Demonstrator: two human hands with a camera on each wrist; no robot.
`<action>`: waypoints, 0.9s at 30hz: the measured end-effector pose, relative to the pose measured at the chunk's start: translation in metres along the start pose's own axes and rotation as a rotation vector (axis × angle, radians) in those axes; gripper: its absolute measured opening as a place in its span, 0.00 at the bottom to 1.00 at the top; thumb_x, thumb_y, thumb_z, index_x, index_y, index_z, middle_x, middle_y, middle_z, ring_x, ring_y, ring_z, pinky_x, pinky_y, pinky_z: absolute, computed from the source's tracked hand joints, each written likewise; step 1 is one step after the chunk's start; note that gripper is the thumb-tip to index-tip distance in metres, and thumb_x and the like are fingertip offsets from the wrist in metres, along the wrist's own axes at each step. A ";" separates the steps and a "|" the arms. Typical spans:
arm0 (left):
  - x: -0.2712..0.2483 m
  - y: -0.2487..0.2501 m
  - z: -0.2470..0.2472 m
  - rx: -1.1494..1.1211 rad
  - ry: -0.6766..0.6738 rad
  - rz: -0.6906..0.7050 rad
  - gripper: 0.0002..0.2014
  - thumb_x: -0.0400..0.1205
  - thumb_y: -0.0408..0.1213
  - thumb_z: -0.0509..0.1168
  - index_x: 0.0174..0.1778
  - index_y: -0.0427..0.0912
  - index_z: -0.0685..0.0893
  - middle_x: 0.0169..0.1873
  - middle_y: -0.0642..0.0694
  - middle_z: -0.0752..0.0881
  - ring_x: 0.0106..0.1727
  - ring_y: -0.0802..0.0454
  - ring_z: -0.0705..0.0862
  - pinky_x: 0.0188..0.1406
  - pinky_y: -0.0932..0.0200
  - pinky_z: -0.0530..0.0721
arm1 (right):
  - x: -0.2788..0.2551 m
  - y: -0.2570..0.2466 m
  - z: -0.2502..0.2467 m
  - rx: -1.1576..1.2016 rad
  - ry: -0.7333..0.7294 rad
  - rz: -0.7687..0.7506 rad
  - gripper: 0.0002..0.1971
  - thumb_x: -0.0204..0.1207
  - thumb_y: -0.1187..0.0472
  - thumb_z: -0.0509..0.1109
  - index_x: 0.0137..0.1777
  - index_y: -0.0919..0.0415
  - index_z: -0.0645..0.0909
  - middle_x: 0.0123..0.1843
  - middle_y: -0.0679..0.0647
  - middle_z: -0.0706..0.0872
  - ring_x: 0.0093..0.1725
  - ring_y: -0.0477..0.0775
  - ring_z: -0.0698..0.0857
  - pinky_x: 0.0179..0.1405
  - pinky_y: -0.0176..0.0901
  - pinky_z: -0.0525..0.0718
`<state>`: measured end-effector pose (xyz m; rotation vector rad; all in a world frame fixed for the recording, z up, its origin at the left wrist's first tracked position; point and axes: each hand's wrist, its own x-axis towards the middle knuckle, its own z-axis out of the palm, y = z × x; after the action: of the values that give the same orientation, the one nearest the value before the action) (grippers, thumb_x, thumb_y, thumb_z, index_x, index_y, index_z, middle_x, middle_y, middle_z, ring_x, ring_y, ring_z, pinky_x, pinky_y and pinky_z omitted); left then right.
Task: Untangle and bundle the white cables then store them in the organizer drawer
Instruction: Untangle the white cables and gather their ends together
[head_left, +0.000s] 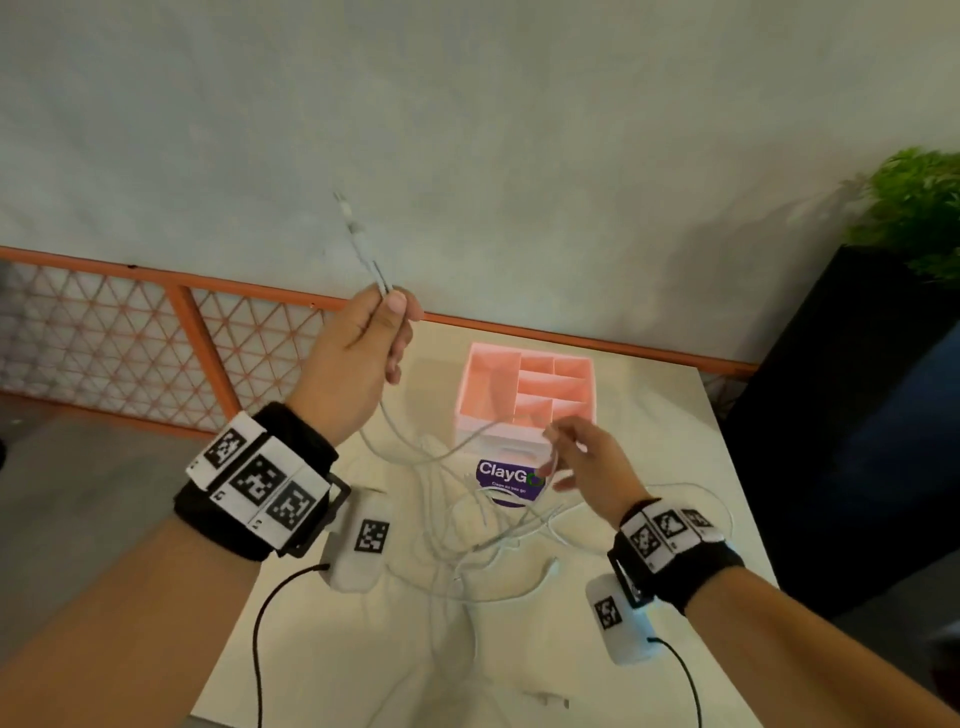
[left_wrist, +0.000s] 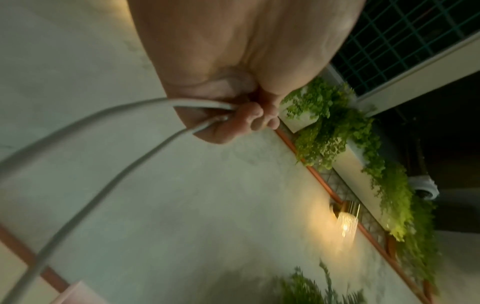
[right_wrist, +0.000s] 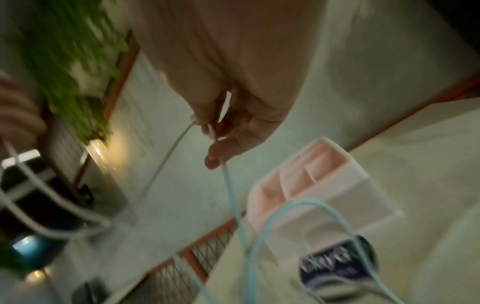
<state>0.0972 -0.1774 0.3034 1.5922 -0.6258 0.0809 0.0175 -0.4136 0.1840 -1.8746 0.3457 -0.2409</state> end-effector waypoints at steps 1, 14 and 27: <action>-0.002 -0.006 0.004 0.020 -0.012 -0.035 0.14 0.87 0.42 0.52 0.41 0.48 0.80 0.28 0.52 0.71 0.26 0.60 0.69 0.27 0.64 0.71 | 0.000 -0.016 -0.004 0.021 0.028 -0.043 0.07 0.81 0.58 0.62 0.50 0.61 0.79 0.36 0.53 0.81 0.28 0.46 0.86 0.22 0.34 0.81; -0.017 -0.033 0.053 0.346 -0.298 -0.047 0.09 0.81 0.40 0.64 0.35 0.46 0.81 0.25 0.53 0.73 0.26 0.64 0.72 0.28 0.71 0.69 | -0.021 -0.056 -0.008 -0.088 -0.236 -0.197 0.04 0.78 0.64 0.67 0.43 0.56 0.82 0.33 0.49 0.85 0.33 0.48 0.83 0.33 0.37 0.81; -0.008 -0.019 0.021 0.266 -0.063 -0.019 0.06 0.81 0.39 0.64 0.41 0.48 0.86 0.38 0.47 0.86 0.40 0.56 0.81 0.44 0.64 0.75 | -0.038 0.022 0.014 -0.435 -0.361 -0.100 0.12 0.80 0.57 0.62 0.35 0.44 0.80 0.31 0.45 0.83 0.31 0.38 0.79 0.38 0.31 0.76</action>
<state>0.0924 -0.1945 0.2801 1.8636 -0.6695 0.1033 -0.0164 -0.3941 0.1593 -2.3165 0.0552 0.1194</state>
